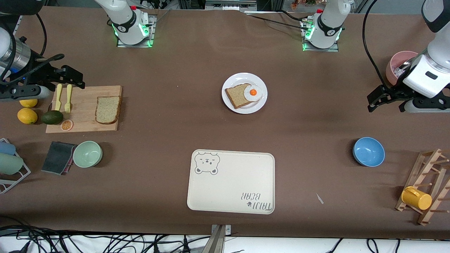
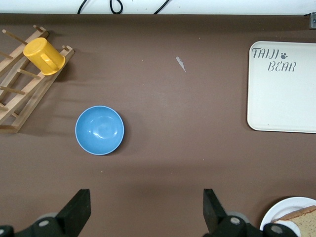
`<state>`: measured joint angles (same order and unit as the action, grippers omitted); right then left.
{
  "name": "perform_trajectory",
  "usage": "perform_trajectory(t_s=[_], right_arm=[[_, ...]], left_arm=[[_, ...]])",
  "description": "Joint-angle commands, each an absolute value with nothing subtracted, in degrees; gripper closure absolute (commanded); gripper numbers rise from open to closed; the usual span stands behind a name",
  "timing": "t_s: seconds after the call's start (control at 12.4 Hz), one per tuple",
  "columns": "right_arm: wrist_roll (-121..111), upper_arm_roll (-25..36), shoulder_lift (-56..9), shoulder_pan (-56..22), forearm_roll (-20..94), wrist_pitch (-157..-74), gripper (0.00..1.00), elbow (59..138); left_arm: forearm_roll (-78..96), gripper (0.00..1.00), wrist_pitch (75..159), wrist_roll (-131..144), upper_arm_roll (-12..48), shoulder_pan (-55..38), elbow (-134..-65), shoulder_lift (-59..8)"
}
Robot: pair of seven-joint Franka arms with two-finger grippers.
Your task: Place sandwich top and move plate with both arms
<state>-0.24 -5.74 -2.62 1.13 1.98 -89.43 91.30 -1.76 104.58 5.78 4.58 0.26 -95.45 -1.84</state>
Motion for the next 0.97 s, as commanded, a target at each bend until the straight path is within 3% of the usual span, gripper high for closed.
perform_trajectory(t_s=[0.0,0.89], right_arm=[[-0.35,-5.71,-2.81,0.79,2.46,-88.51,0.0,90.09],[-0.44,-5.8,-2.72,0.79,2.2,-87.89,0.0,90.09]], left_arm=[[-3.16,0.0,104.33,5.98,4.92,0.53,-94.48,-2.28],[-3.16,0.0,104.33,6.06,4.92,0.53,-94.48,-2.29]])
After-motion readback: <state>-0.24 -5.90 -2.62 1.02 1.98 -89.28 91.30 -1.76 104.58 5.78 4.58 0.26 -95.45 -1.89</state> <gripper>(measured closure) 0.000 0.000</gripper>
